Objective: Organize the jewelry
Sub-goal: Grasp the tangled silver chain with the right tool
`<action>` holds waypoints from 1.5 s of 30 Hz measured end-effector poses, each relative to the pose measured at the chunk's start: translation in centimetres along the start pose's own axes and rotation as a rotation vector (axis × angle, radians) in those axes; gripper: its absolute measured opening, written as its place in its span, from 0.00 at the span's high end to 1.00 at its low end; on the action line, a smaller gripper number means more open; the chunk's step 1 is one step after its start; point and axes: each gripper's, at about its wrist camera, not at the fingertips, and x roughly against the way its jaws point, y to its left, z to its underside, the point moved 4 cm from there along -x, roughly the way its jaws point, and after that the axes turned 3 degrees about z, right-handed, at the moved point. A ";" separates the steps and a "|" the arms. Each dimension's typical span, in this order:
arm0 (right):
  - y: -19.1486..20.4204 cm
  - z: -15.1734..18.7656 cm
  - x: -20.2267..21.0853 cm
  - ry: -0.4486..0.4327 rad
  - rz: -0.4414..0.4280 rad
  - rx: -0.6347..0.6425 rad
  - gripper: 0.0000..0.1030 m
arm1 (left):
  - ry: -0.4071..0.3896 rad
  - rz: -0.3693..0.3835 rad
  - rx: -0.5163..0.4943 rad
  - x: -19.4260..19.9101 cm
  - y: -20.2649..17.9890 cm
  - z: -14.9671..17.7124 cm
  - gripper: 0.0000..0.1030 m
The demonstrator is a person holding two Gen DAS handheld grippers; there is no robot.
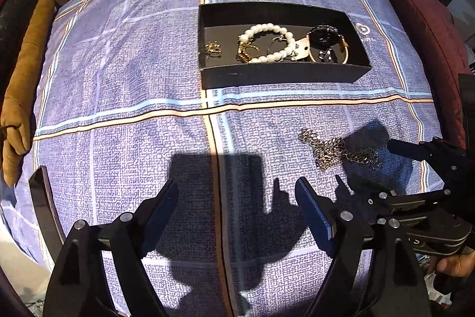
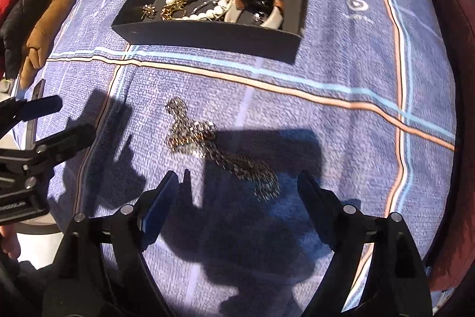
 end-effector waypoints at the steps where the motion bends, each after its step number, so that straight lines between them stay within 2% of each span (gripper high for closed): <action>1: 0.4 -0.3 -0.5 0.004 0.008 0.003 0.30 | 0.004 0.001 0.012 -0.1 0.4 0.2 0.22; 2: 0.6 -0.6 -0.9 0.009 0.001 0.003 0.36 | 0.010 0.001 0.022 -0.2 1.0 0.5 0.22; 3: 1.0 -0.8 -1.5 0.029 -0.012 0.003 0.49 | 0.018 0.000 0.031 -0.4 1.4 0.7 0.22; 5: 1.5 -1.1 -2.2 0.058 0.030 0.039 0.57 | 0.032 0.007 0.042 -0.6 2.0 1.1 0.22; 6: 1.9 -1.3 -2.3 0.061 0.033 0.067 0.68 | 0.037 0.009 0.043 -0.7 2.3 1.3 0.22; 7: 2.0 -1.4 -2.2 0.064 0.029 0.078 0.89 | 0.041 0.009 0.042 -0.8 2.4 1.4 0.22; 12: 0.1 -0.6 -0.9 0.076 -0.141 -0.079 0.91 | 0.044 0.033 0.013 -1.1 1.8 1.9 0.21; 18: -1.4 1.4 3.0 -0.003 -0.204 -0.184 0.91 | 0.043 0.056 -0.034 -1.8 0.3 1.0 0.21; 26: -1.4 0.3 10.0 -0.154 -0.243 -0.219 0.91 | 0.034 0.078 -0.077 -2.0 -0.9 -0.8 0.21; 29: -1.4 0.2 11.5 -0.177 -0.240 -0.203 0.91 | 0.017 0.086 -0.089 -1.4 -1.2 -1.5 0.21; 34: -0.9 0.1 11.7 -0.180 -0.221 -0.191 0.91 | -0.002 0.092 -0.094 -0.5 -1.0 -2.3 0.21; 38: -0.6 -0.2 12.6 -0.198 -0.240 -0.202 0.91 | -0.010 0.105 -0.072 0.5 -0.5 -2.5 0.21; 45: 0.6 -2.1 16.4 -0.252 -0.249 -0.154 0.91 | -0.054 0.125 -0.079 3.6 -0.2 -3.5 0.21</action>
